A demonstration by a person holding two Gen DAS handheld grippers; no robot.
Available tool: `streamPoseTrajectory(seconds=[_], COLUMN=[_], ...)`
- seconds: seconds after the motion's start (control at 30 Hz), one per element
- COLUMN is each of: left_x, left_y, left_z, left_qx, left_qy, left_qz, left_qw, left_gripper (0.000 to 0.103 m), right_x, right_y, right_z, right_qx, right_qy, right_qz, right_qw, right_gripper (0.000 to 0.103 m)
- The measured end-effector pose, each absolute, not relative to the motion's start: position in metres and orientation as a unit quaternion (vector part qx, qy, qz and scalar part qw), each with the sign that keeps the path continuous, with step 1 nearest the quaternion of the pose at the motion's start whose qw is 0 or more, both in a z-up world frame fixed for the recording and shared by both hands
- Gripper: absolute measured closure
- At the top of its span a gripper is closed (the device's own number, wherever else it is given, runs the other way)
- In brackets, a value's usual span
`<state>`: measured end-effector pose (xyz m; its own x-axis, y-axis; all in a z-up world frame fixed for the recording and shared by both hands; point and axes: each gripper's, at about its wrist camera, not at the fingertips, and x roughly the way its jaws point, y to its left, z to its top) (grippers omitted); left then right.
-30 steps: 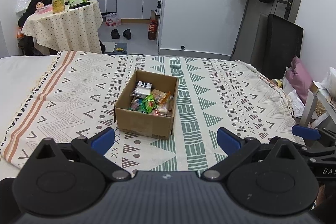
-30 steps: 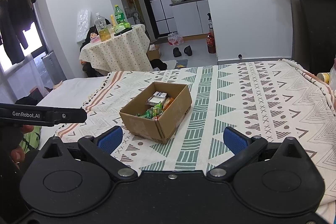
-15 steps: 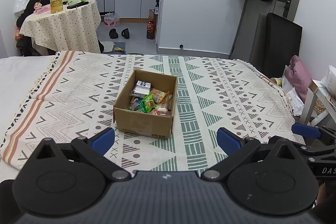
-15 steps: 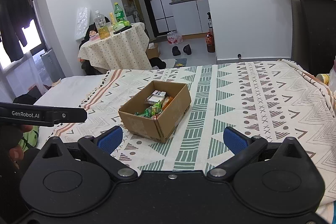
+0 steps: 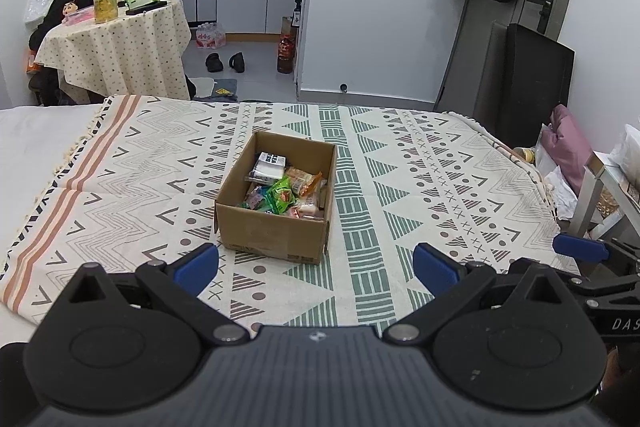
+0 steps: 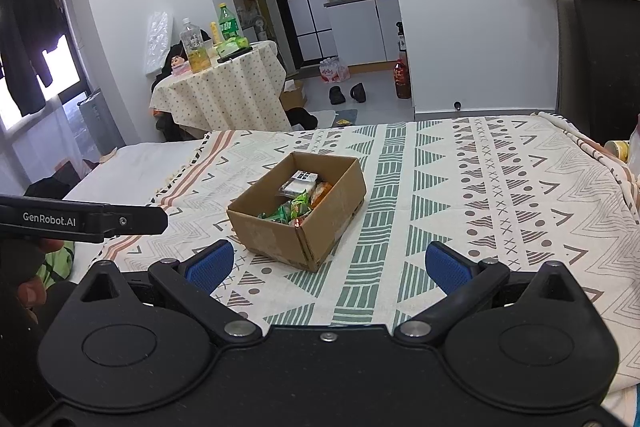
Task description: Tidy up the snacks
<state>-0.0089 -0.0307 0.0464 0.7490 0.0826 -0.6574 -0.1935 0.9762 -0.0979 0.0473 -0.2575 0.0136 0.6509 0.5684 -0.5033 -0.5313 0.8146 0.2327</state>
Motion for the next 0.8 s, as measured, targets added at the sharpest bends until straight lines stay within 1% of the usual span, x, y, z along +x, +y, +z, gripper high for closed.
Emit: streamPoseTrajectory(seconds=[0.8], left_x=[-0.0092], left_y=[-0.0284], left_z=[0.0458], left_qx=[-0.082], left_qy=[0.347], left_qz=[0.072], left_qw=[0.932], left_gripper=[0.000], right_x=[0.0464], right_y=[-0.2553], right_z=[0.0130], right_qx=[0.033], right_qy=[0.290], right_qz=[0.303], right_qw=[0.907], right_gripper=[0.000])
